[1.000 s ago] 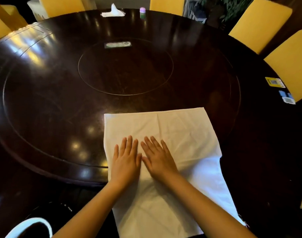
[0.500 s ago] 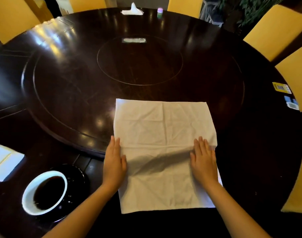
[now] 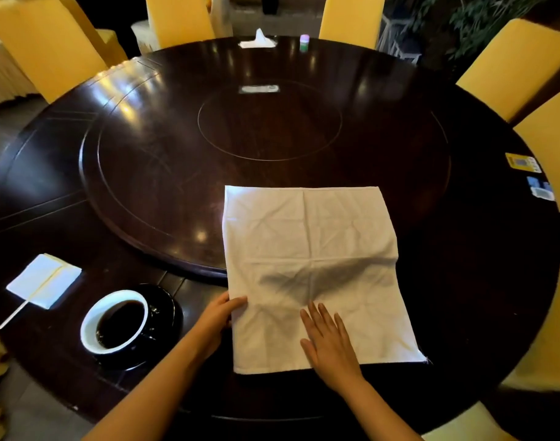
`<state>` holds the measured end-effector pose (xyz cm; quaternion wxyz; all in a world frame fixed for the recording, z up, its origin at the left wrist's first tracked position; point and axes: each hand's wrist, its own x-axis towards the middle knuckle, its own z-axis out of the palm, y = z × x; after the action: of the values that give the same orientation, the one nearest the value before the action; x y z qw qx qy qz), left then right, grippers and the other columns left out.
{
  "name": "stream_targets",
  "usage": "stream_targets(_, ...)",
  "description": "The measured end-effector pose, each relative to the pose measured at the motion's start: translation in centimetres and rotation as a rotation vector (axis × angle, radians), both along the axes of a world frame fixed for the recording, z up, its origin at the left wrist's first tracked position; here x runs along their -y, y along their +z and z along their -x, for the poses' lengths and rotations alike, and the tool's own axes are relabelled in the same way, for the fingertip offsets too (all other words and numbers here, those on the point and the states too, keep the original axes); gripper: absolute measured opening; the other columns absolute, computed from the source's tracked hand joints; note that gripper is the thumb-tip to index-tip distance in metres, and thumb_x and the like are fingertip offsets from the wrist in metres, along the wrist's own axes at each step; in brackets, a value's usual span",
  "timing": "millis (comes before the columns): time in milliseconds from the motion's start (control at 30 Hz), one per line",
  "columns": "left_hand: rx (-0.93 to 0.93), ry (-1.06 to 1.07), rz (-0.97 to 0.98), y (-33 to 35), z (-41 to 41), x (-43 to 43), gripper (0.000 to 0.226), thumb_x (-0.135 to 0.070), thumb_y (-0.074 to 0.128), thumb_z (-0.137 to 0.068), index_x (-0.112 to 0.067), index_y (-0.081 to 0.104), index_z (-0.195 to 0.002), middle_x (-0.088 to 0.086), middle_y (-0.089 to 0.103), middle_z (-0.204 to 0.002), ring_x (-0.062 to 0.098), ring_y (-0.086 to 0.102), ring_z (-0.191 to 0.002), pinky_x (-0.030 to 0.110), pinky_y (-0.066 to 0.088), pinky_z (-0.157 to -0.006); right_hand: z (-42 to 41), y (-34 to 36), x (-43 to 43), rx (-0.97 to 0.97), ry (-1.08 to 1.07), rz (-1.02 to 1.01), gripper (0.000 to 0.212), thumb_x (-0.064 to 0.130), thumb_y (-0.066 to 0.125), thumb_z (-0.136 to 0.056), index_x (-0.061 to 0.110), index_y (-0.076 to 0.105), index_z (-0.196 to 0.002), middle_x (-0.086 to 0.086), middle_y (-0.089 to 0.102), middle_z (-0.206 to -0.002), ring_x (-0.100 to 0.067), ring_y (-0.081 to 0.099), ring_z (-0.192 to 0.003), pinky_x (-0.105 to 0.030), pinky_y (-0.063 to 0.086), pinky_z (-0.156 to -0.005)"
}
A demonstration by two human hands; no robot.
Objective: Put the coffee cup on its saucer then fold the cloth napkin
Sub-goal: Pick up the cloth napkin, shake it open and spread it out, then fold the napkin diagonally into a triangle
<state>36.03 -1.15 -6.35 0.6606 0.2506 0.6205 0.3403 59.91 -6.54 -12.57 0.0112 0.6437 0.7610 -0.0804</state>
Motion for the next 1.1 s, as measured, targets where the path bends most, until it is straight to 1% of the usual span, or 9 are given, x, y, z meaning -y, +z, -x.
stream_targets(100, -0.124, -0.002, -0.009, 0.0, -0.1, 0.7, 0.027, -0.016, 0.062, -0.085, -0.010, 0.056, -0.111, 0.011, 0.064, -0.109, 0.019, 0.061, -0.086, 0.028, 0.046, -0.065, 0.2, -0.2, 0.4, -0.020, -0.026, 0.002, 0.055, 0.044, 0.035, -0.087, 0.022, 0.035, -0.138, 0.005, 0.038, -0.145, -0.008, -0.013, -0.143, -0.034, 0.004, -0.110)
stream_targets(267, -0.858, 0.054, -0.114, -0.2, 1.0, 3.1, 0.049, -0.021, 0.065, -0.082, -0.005, 0.045, -0.124, 0.016, 0.057, -0.103, 0.030, 0.055, -0.091, 0.037, 0.044, -0.075, 1.3, 0.3, 1.9, -0.064, -0.097, 0.019, 0.053, 0.040, 0.034, -0.086, 0.021, 0.042, -0.135, -0.001, 0.045, -0.143, -0.018, 0.024, -0.137, -0.036, 0.002, -0.110)
stream_targets(400, -1.254, -0.222, -0.527, -1.8, -1.0, 4.9, 0.047, -0.025, 0.051, -0.082, -0.010, 0.048, -0.126, 0.019, 0.053, -0.127, 0.037, 0.051, -0.112, 0.042, 0.043, -0.090, 3.8, 1.0, 1.1, -0.148, -0.133, -0.014, 0.056, 0.038, 0.037, -0.078, 0.013, 0.056, -0.125, -0.007, 0.054, -0.135, -0.024, 0.045, -0.128, -0.038, 0.006, -0.108)
stream_targets(467, -1.283, -0.440, -0.647, -3.8, -2.2, 5.4, 0.049, -0.036, 0.037, -0.086, -0.013, 0.041, -0.130, 0.013, 0.039, -0.144, 0.030, 0.045, -0.125, 0.039, 0.030, -0.102, 5.9, 1.6, 0.6, -0.177, 0.024, 0.012, 0.055, 0.038, 0.040, -0.077, 0.017, 0.055, -0.125, -0.003, 0.056, -0.134, -0.019, 0.041, -0.128, -0.035, 0.004, -0.109)
stream_targets(533, -1.269, -0.559, -0.637, -5.4, -2.5, 5.8, 0.053, -0.045, 0.020, -0.095, -0.015, 0.031, -0.138, -0.002, 0.005, -0.157, 0.016, 0.013, -0.142, 0.034, 0.007, -0.112, 7.0, 1.7, 0.4, -0.173, 0.131, 0.067, 0.052, 0.041, 0.039, -0.080, 0.023, 0.053, -0.127, 0.003, 0.054, -0.136, -0.016, 0.044, -0.129, -0.035, 0.004, -0.110)
stream_targets(600, -1.298, -0.592, -0.639, -6.7, -1.9, 6.2, 0.059, -0.050, 0.008, -0.096, -0.019, 0.019, -0.145, -0.008, -0.011, -0.156, 0.011, -0.005, -0.143, 0.035, 0.001, -0.113, 6.2, 1.1, 0.4, -0.149, 0.183, 0.092, 0.054, 0.047, 0.039, -0.082, 0.026, 0.047, -0.131, 0.004, 0.051, -0.139, -0.016, 0.045, -0.129, -0.036, 0.004, -0.110)
stream_targets(700, -1.371, -0.625, -0.709, -7.4, -1.7, 6.4, 0.059, -0.050, 0.007, -0.096, -0.022, 0.003, -0.148, -0.006, -0.010, -0.156, 0.013, -0.004, -0.143, 0.038, 0.004, -0.114, 2.3, 0.3, 0.2, -0.094, 0.152, 0.034, 0.060, 0.052, 0.039, -0.083, 0.025, 0.040, -0.136, 0.001, 0.046, -0.143, -0.018, 0.032, -0.134, -0.037, 0.004, -0.111)
stream_targets(933, -1.424, -0.625, -0.677, -7.5, -1.7, 6.5, 0.063, -0.051, 0.007, -0.095, -0.012, 0.025, -0.141, -0.007, -0.010, -0.156, 0.012, -0.004, -0.143, 0.038, 0.005, -0.114, -10.2, 1.1, 1.3, 0.027, -0.119, 0.063, 0.068, 0.058, 0.007, -0.093, 0.019, 0.029, -0.143, -0.003, 0.033, -0.150, -0.016, 0.015, -0.138, -0.031, -0.003, -0.111)
stream_targets(1100, -1.430, -0.624, -0.656, -7.3, -1.8, 6.4, 0.063, -0.053, 0.006, -0.095, -0.014, 0.019, -0.143, -0.010, -0.013, -0.155, 0.010, -0.007, -0.143, 0.036, 0.001, -0.114, -15.2, 1.6, 2.5, 0.116, -0.205, 0.063, 0.073, 0.056, -0.005, -0.092, 0.012, 0.020, -0.145, -0.003, 0.024, -0.153, -0.017, 0.017, -0.142, -0.033, 0.003, -0.112)
